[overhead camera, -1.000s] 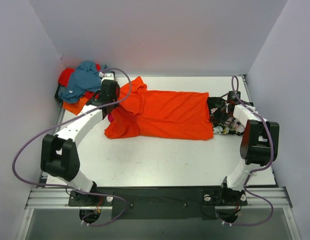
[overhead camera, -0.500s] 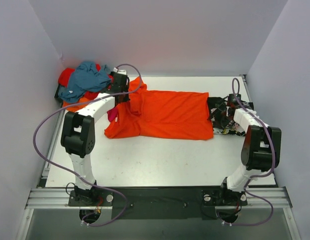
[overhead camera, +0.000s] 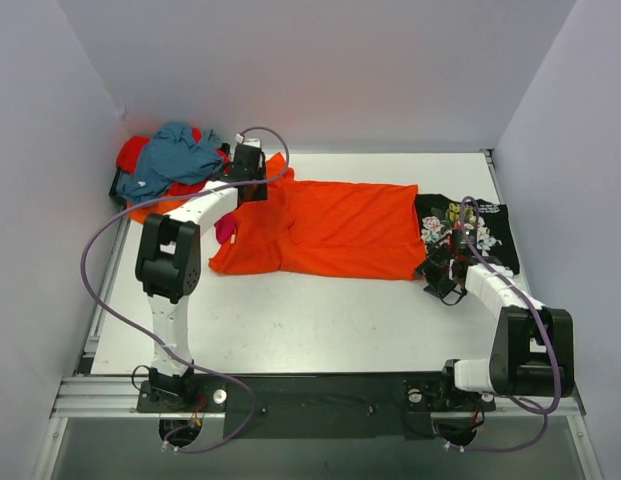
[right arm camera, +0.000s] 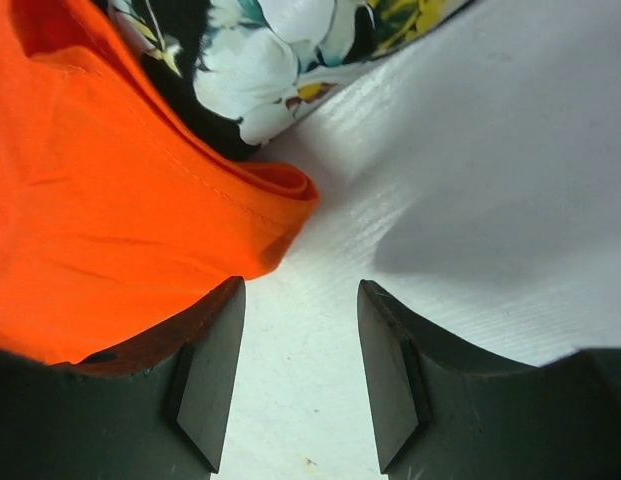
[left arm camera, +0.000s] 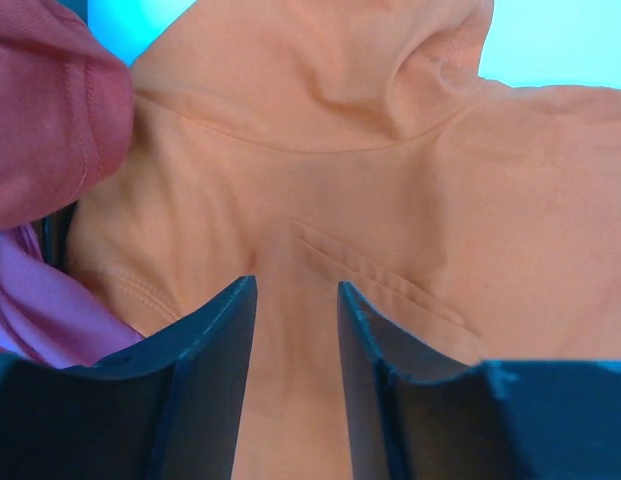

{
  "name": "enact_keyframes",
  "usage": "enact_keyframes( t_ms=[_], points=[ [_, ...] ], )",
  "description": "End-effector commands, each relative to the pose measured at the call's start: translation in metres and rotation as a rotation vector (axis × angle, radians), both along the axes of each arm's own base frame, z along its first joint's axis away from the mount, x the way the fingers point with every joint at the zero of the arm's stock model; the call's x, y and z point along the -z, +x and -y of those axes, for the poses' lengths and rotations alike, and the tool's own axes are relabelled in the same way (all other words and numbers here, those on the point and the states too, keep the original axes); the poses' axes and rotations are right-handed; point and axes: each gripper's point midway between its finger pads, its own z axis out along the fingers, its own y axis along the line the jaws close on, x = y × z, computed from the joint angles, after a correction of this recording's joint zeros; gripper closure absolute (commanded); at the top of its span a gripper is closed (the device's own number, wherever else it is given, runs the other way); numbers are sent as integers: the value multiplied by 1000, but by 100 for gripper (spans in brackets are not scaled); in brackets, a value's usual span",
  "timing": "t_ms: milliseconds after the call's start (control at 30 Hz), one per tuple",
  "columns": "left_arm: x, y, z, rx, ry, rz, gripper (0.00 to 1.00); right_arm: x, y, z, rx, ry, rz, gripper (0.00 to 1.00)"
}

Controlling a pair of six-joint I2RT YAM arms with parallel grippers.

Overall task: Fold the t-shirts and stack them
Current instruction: Fold the flattened tshirt in 1/3 of the way

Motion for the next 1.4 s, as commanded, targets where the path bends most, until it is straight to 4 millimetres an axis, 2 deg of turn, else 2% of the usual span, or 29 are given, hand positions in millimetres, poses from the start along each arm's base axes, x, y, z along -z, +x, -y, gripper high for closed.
enact_keyframes(
  t_ms=[0,33,67,100,133,233,267,300,333,367,400,433,467,500,533,567,600,633,667,767,900,1000,1167,1367],
  points=[
    [-67,2,-1,-17,-66,139,48,-2,15,3,32,-13,38,56],
    [-74,0,-2,-19,-71,152,46,-2,17,2,40,-9,43,56],
    [-89,-5,-3,-24,-83,175,45,0,20,4,48,-15,38,57],
    [-91,-10,-6,-32,-80,168,43,0,22,5,55,-16,36,58],
    [-106,-16,-11,-60,-85,187,42,0,26,8,61,-28,36,59],
    [-112,-44,-29,-147,-104,138,42,1,33,11,81,-37,24,65],
    [-111,-60,-38,-206,-139,119,43,3,35,11,87,-34,15,66],
    [-112,-67,-39,-254,-194,112,46,6,35,11,92,-35,3,68],
    [-109,-83,-44,-271,-218,104,47,9,34,12,96,-36,-5,69],
    [-89,-98,-48,-310,-235,67,49,12,33,12,105,-37,-17,72],
    [-105,-109,-51,-323,-270,106,49,13,33,12,108,-37,-17,74],
    [-86,-123,-55,-355,-280,75,50,15,33,12,110,-35,-19,79],
    [-98,-132,-57,-362,-313,114,52,15,32,13,112,-39,-21,85],
    [-88,-145,-63,-405,-324,100,52,15,31,14,117,-42,-21,93],
    [-92,-155,-66,-422,-345,113,53,14,30,16,117,-46,-19,96],
    [-80,-167,-67,-421,-350,86,54,11,30,18,121,-50,-9,100],
    [-85,-175,-69,-423,-367,96,54,11,28,20,122,-54,-10,100],
    [-71,-185,-70,-444,-372,61,54,7,27,21,121,-51,0,100],
    [-72,-192,-71,-442,-384,61,55,6,25,24,116,-52,-4,100],
    [-45,-217,-72,-490,-419,-14,58,1,15,35,121,-60,-8,100],
    [-20,-232,-63,-456,-446,-75,62,3,3,41,123,-32,-6,100],
    [0,-242,-66,-453,-419,-113,62,3,1,39,99,-22,2,100],
    [17,-241,-66,-436,-393,-131,65,-1,5,38,90,-14,25,100],
    [23,-228,-59,-357,-383,-104,51,1,9,33,79,11,35,100]
  ],
)
